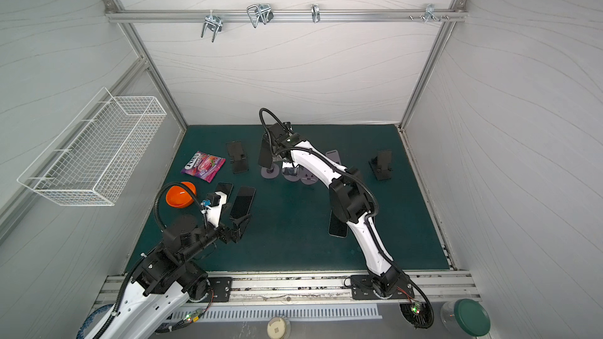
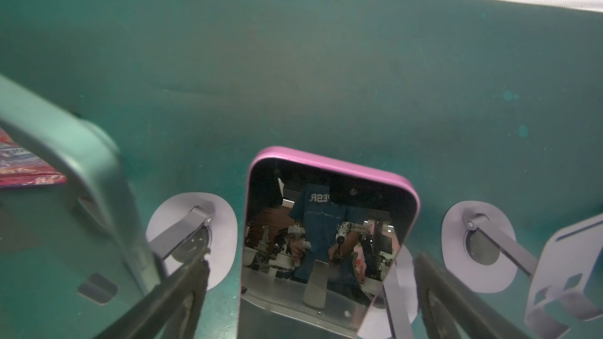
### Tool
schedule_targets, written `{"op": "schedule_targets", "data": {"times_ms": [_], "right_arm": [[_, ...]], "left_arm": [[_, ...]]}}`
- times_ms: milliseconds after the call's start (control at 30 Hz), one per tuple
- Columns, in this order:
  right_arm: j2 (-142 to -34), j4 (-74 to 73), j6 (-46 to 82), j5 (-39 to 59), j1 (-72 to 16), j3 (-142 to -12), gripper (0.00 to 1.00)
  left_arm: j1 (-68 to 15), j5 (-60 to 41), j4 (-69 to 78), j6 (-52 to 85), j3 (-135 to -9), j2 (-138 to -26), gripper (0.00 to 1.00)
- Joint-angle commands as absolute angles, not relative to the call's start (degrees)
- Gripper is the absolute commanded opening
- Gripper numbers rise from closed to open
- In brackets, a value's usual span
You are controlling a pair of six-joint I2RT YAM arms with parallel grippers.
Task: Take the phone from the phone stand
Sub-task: 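Lower the right gripper and close it on the pink frame's top edge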
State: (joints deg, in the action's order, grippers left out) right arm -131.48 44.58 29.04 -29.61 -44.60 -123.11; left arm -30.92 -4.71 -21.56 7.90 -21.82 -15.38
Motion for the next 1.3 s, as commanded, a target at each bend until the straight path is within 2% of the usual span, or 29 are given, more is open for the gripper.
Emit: {"op": "schedule_targets", "data": {"times_ms": [0,267,1267], "right_arm": [[-133.40,46.25,30.80,-29.90,-44.16,-124.99,0.99],[-135.22,46.78,31.62,-28.56,-43.44,-126.28,0.98],[-135.10,43.52,31.47,-27.45,-42.71,-125.43,0.79]], "left_arm": [[-31.18,-4.30,-19.51,7.49,-22.05,-15.38,0.99],[-31.14,-3.80,-19.37,7.65,-21.99,-15.46,0.99],[-30.85,-2.38,-19.16,8.09,-21.81,-15.52,0.99]]}}
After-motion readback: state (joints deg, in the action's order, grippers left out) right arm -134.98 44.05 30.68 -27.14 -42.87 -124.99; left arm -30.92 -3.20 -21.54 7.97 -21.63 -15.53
